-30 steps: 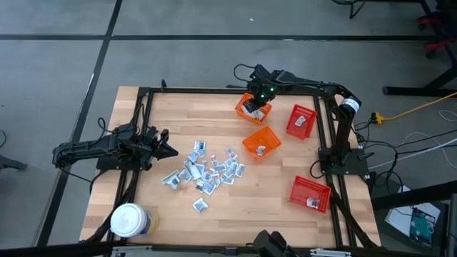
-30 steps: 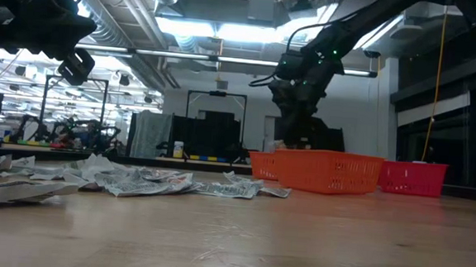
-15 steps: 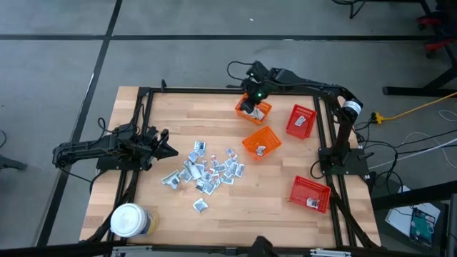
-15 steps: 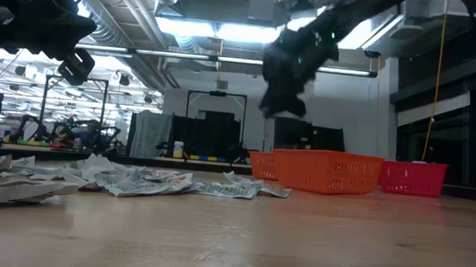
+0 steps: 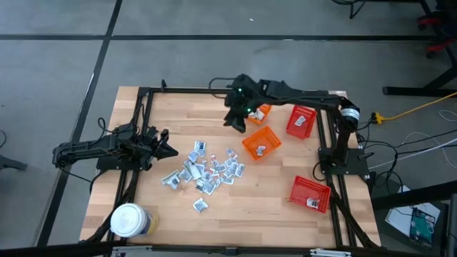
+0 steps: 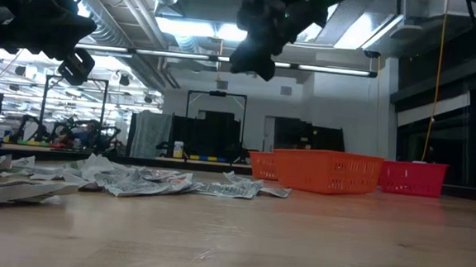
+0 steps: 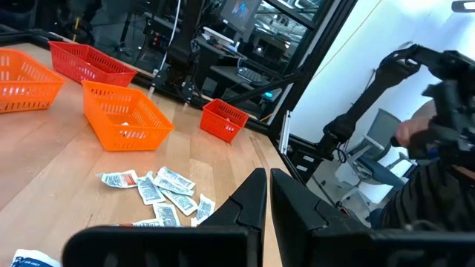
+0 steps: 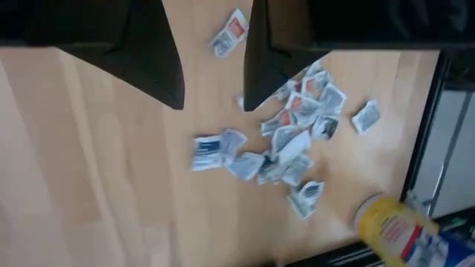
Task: Pick & Place First Aid Supplies
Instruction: Put the orange ointment pack into the top red bin
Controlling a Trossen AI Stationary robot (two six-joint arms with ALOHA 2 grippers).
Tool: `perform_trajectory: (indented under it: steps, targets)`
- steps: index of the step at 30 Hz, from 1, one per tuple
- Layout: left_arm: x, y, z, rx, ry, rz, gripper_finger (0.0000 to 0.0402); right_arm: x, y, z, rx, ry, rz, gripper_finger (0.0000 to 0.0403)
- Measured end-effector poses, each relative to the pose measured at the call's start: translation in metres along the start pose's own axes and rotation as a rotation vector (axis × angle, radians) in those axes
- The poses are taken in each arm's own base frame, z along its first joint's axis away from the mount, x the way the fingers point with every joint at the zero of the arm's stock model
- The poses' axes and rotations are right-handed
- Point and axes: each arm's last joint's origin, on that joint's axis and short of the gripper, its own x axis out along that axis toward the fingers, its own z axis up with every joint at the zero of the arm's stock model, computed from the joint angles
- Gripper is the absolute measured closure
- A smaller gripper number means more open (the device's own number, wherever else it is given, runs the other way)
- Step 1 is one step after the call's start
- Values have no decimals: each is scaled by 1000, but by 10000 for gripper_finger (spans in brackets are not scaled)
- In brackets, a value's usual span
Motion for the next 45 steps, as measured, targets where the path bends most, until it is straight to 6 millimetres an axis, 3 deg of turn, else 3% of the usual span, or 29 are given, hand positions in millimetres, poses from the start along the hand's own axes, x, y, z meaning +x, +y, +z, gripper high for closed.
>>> perform_trajectory:
  steps: [17,23,34,45]
  targets:
    - [0,0,0,0,0,0,386,34,92,-7,-246,74,177,263]
    - [0,0,0,0,0,0,386,55,114,-16,-352,110,227,263]
    - [0,0,0,0,0,0,386,97,127,-30,-287,157,259,263]
    - [0,0,0,0,-1,0,386,114,127,-36,-319,173,268,263]
